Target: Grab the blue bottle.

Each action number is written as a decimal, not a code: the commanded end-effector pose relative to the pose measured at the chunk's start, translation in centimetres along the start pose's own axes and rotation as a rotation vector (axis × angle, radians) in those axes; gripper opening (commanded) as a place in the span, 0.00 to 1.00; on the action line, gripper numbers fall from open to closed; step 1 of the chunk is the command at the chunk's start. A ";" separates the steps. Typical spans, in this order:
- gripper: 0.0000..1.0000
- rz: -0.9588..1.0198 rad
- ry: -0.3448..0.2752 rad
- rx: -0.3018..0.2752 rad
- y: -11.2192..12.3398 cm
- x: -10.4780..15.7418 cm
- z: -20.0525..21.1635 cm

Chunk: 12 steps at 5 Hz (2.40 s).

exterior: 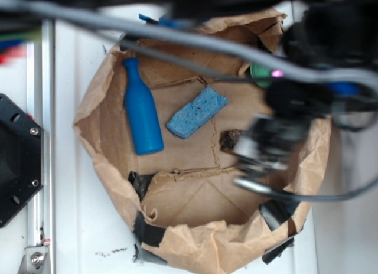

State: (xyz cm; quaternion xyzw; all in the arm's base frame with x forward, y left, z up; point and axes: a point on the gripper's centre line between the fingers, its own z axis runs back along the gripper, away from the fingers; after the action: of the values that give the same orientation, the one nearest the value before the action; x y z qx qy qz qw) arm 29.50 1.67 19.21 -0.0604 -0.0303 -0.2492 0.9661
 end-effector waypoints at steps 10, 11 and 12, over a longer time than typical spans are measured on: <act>1.00 -0.663 0.010 0.169 1.0 -5.6 -6.3; 1.00 -0.715 0.034 0.157 0.6 -6.0 -7.1; 1.00 -0.759 0.063 0.139 0.2 -6.4 -8.0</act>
State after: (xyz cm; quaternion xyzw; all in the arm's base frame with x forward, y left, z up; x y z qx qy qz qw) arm 23.90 3.93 9.77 0.0122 -0.0215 -0.5796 0.8145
